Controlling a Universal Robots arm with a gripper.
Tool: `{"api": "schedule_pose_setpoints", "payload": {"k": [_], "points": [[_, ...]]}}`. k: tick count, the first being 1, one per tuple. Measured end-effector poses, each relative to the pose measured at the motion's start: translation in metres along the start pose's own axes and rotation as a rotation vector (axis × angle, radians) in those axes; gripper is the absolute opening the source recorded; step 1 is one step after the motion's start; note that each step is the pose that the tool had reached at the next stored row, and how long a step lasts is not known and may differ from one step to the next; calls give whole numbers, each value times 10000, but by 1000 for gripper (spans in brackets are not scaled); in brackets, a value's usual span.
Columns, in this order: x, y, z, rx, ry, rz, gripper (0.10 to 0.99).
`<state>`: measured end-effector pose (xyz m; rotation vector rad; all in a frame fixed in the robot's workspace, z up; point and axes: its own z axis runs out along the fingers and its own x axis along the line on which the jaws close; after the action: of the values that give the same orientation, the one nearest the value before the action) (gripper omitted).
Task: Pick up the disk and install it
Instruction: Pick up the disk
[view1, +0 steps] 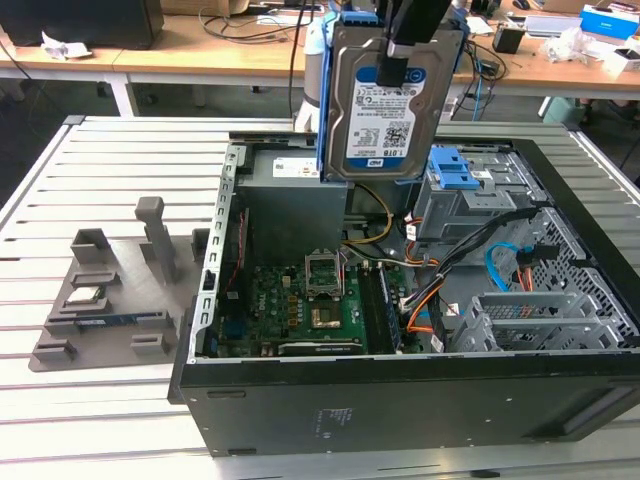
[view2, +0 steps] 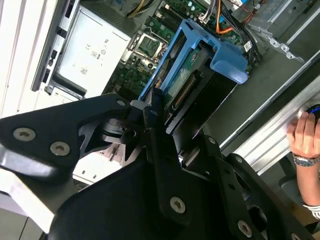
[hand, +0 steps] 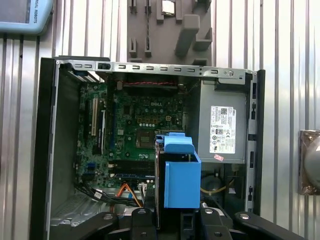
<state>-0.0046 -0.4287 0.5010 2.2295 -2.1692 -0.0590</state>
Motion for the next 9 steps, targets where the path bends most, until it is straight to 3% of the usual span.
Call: {"api": "schedule_pose_setpoints", "payload": {"k": [8,9], "points": [[138,4,0,0,1,0,349],[208,6,0,0,0,0,349]]}}
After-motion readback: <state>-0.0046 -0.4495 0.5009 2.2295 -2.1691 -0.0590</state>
